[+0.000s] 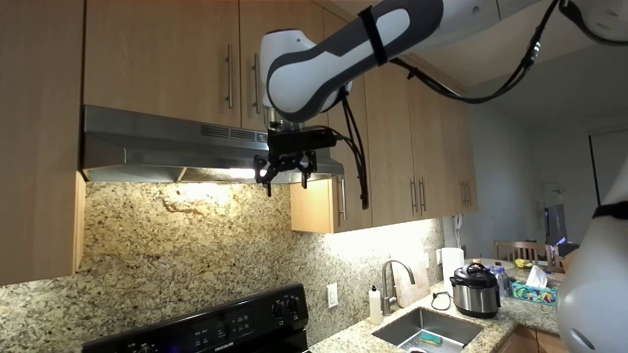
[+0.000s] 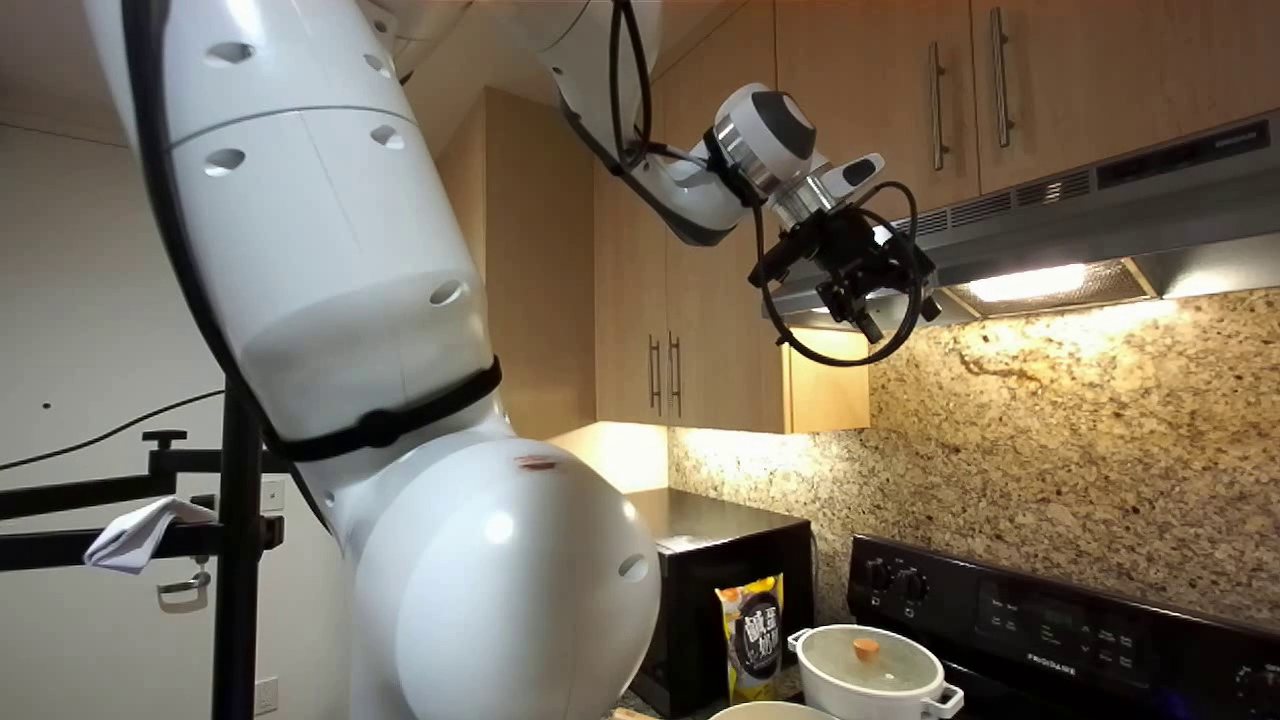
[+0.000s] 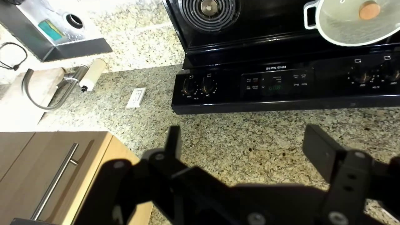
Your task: Turn off the light
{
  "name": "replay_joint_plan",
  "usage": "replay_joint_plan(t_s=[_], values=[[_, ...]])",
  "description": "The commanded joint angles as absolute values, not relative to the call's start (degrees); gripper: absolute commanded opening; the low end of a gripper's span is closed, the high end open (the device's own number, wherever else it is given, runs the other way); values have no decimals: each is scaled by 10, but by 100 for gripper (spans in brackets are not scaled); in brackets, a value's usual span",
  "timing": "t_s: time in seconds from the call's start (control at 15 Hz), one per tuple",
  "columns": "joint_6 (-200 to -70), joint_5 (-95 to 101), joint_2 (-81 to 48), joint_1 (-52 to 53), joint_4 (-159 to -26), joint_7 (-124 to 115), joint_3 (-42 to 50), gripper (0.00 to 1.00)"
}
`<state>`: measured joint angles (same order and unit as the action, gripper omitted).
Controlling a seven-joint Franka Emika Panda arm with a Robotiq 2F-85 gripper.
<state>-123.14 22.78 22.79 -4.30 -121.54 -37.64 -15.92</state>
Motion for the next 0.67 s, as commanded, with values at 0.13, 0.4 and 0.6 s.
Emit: replay_joint_plan(t_s=[0.13, 0.4, 0.6], values=[[-1269, 210, 230, -22, -1228, -395, -149, 100], [-1315, 286, 237, -51, -1215, -454, -163, 100], [-1336, 337, 235, -69, -1201, -475, -159, 100]])
